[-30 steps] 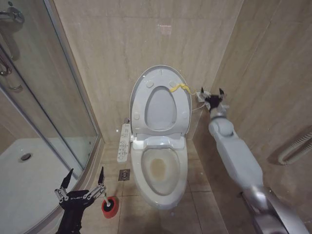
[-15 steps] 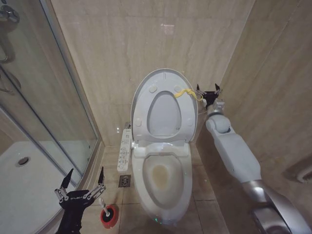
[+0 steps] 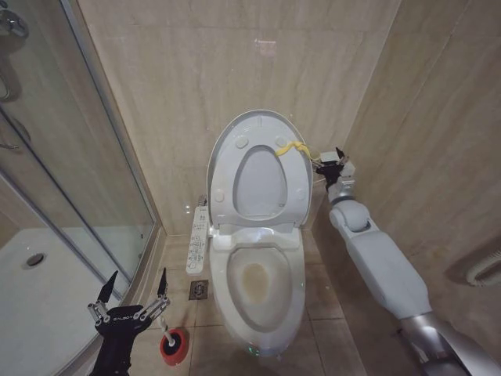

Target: Open the toilet lid, clean the toilet bowl with a toilet brush, close the toilet lid, and flush.

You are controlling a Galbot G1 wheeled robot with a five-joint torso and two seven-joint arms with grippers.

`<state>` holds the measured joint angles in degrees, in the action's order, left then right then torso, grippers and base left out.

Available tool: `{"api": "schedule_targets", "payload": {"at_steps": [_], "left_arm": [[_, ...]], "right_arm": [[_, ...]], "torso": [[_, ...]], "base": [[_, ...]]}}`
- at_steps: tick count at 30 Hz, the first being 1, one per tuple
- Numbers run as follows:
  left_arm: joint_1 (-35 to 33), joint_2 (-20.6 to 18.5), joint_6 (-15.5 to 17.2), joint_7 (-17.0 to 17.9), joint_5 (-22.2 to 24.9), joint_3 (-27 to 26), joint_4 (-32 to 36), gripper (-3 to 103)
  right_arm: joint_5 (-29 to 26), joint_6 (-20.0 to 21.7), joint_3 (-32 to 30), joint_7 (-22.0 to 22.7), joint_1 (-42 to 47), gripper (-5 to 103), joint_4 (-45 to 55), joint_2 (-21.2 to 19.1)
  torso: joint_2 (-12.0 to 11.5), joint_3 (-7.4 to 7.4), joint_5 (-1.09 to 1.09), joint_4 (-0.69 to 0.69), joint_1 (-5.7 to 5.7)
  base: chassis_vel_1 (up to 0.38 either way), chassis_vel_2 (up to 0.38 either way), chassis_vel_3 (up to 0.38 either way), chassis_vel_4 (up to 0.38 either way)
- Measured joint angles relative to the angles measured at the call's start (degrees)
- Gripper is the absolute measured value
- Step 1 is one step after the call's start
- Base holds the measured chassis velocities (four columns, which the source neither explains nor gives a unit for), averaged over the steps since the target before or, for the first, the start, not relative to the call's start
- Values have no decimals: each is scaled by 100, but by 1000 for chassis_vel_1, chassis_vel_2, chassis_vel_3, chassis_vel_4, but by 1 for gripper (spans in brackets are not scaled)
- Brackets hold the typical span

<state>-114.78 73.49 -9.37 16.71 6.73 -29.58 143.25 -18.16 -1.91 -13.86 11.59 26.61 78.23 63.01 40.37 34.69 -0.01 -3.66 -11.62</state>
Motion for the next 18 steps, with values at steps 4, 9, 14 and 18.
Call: {"api": "schedule_targets", "payload": {"at_steps": [4,9,14,18], "left_arm": [[0,0,0,0,0,0,0,100],[0,0,0,-1,0,0,0,100],[0,0,0,0,0,0,0,100],[0,1,0,0,0,0,0,100]], "right_arm": [[119,-33,125,95,-396,100,-350,194],[74,27,227,213,-358,100,-145,204],[-105,205,177,218,295,100,629,-150],[-264,376,-36,198,900,100,1372,-476]], "torso": [[0,0,1,6,0],[0,0,2,-1,-1],[0,0,-2,-3,-1],[0,-1,0,3,0]], "base": [[0,0,0,0],[0,0,0,0],[0,0,0,0],[0,0,0,0]]}}
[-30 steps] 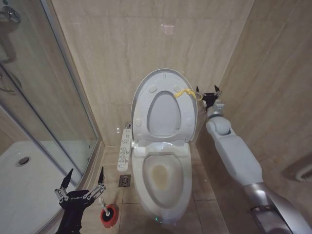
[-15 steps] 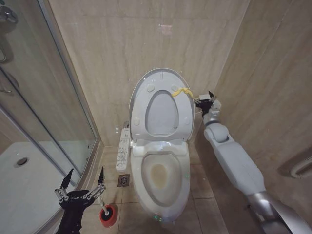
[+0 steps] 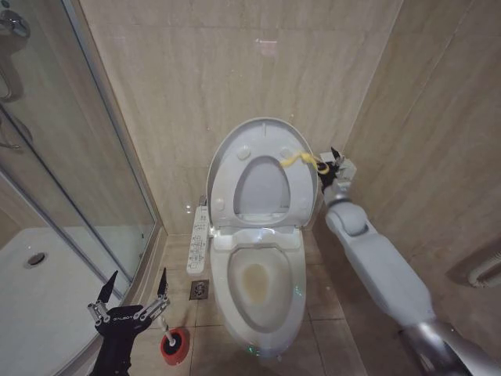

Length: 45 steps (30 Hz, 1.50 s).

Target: Open the toilet lid, clean the toilet bowl with a toilet brush, close the toilet lid, and flush.

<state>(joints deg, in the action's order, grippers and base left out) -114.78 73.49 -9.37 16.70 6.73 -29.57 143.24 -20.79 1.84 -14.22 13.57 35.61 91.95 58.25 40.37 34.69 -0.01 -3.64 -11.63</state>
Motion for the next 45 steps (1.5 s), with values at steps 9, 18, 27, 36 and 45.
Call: {"api": "schedule_targets", "payload": {"at_steps": [9,18,27,36,45], "left_arm": [[0,-1,0,0,0,0,0,100],[0,0,0,0,0,0,0,100],[0,0,0,0,0,-1,0,100],[0,0,0,0,0,-1,0,100],[0,0,0,0,0,0,0,100]], "right_arm": [[-538,721,-1009,137,2066,100,1966,-295],[-671,1069,-1860,185,3815,100,3006,505],[-289,819,-2361,-524,4835,100,2839,1051],[-134,328,-2554,-910,5165,100,2742,1542],[-323,82,-2812,-962,5451,100,3529,1565]], "torso": [[0,0,1,-5,1],[0,-1,2,-3,1],[0,0,2,-4,1],[0,0,0,-2,0],[0,0,1,-3,0]], "base": [[0,0,0,0],[0,0,0,0],[0,0,0,0],[0,0,0,0],[0,0,0,0]]}}
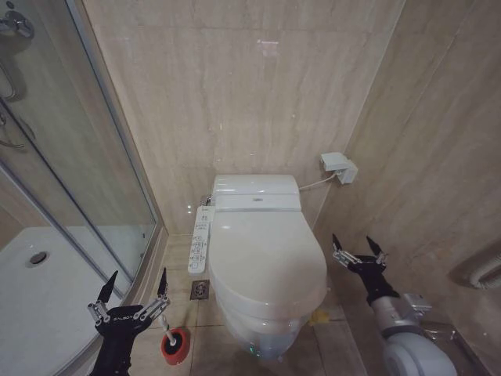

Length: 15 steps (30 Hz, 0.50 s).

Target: Open the toilet lid, clean the toilet bowl with a toilet brush, close the toilet lid, and flush.

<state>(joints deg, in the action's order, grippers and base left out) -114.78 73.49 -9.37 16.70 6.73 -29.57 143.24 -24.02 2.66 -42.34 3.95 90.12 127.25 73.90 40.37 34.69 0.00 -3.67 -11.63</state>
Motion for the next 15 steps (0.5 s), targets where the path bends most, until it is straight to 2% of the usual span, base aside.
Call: {"api": "schedule_targets", "payload": {"at_steps": [3,11,15], "left_arm": [[0,0,0,0,0,0,0,100],[0,0,0,0,0,0,0,100],[0,0,0,0,0,-1,0,100]], "right_arm": [[21,-23,-20,0,254,100,454,52],[255,-125,-36,28,554,100,885,184],[310,-190,-89,-144,755,100,1024,244]], "torso": [[0,0,0,0,0],[0,0,0,0,0],[0,0,0,0,0]], "base": [[0,0,0,0],[0,0,0,0],[0,0,0,0]]}}
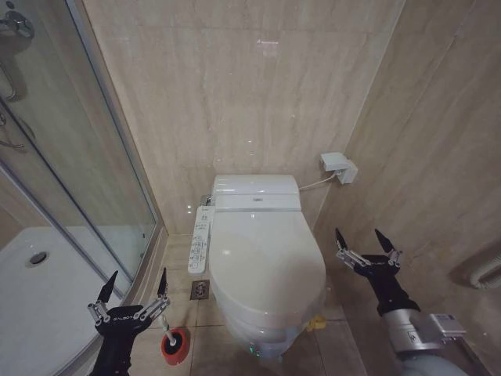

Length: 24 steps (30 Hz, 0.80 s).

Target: Open the toilet lid, clean the toilet bowl with a toilet brush, close the toilet lid, and flush.

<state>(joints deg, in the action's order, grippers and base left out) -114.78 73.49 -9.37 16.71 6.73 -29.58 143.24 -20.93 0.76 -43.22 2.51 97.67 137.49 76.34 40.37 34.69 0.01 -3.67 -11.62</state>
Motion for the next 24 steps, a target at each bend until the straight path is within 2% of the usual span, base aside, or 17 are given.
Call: {"api": "schedule_targets", "payload": {"at_steps": [9,24], "left_arm": [[0,0,0,0,0,0,0,100],[0,0,0,0,0,0,0,100]], "right_arm": [[78,-80,44,-183,133,100,19,103],[80,-55,56,-193,128,100,17,110]], "torso": [[0,0,0,0,0],[0,0,-1,0,0]], "base": [[0,0,0,0],[0,0,0,0]]}}
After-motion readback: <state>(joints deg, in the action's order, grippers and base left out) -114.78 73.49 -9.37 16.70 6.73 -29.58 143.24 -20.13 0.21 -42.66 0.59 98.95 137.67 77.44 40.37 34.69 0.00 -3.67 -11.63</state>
